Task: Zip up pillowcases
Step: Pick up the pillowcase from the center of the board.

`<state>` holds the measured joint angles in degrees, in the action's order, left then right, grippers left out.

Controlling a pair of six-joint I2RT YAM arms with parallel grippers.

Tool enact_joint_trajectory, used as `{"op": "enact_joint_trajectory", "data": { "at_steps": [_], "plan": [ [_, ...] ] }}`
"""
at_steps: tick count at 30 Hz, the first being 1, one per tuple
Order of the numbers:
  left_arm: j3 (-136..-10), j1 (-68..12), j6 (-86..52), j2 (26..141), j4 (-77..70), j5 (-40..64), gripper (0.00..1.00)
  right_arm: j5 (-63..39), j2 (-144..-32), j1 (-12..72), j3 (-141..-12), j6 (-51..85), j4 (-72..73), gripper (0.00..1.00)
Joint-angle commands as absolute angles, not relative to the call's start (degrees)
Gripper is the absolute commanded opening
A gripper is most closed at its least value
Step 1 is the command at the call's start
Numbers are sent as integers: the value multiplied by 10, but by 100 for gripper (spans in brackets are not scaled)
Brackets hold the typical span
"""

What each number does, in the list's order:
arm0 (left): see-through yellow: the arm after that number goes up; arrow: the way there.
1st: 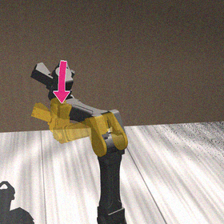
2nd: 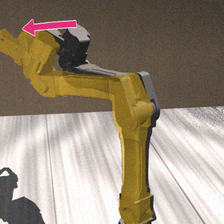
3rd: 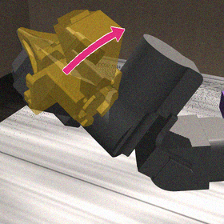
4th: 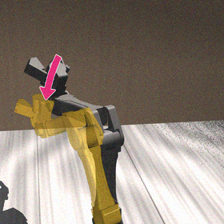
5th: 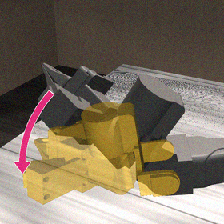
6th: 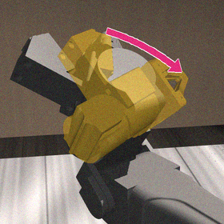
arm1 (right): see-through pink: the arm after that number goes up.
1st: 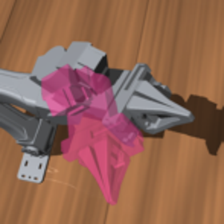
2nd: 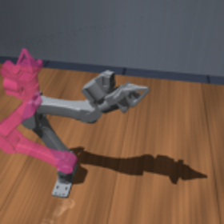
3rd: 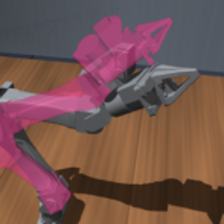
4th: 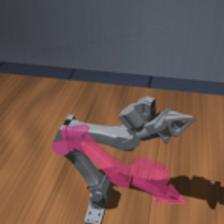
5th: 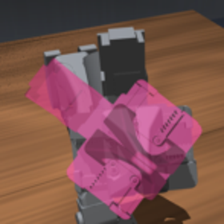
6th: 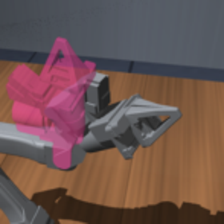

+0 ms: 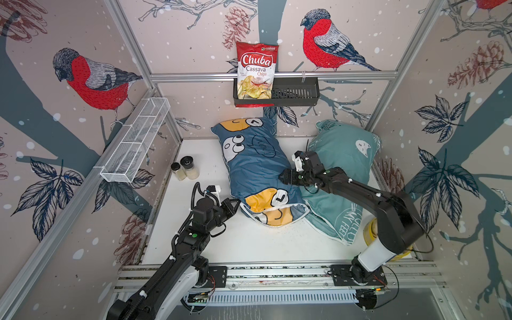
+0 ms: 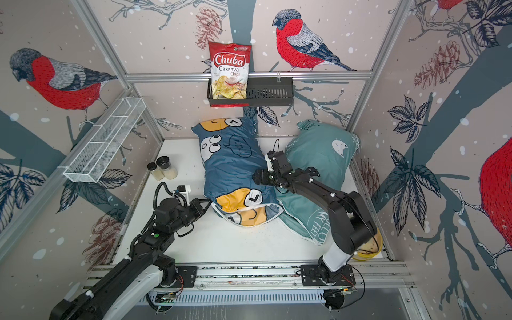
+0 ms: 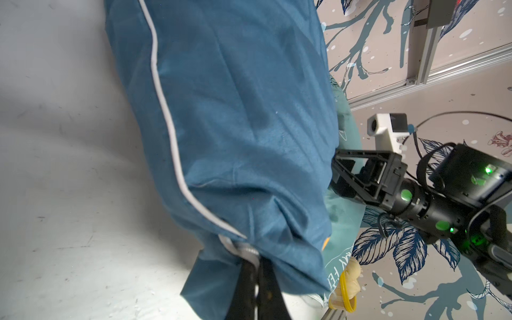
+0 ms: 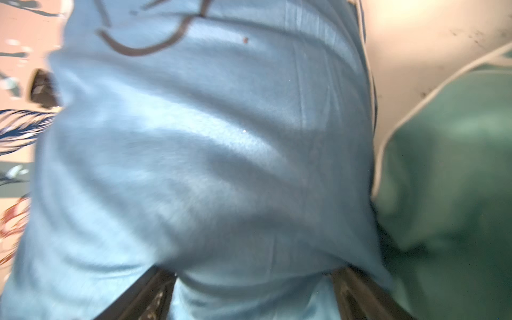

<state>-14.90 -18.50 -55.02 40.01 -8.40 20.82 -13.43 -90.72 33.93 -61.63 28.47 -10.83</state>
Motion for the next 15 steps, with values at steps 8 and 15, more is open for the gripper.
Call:
{"op": "enact_joint_trajectory", "data": {
  "at_steps": [8,15],
  "plan": [
    [-118,-194,-532,286,-24,197,0,-203,-844,482,-597,330,-53,76],
    [-136,-194,-514,266,1,203,0,-254,-959,547,-705,326,-20,48]
  ]
}}
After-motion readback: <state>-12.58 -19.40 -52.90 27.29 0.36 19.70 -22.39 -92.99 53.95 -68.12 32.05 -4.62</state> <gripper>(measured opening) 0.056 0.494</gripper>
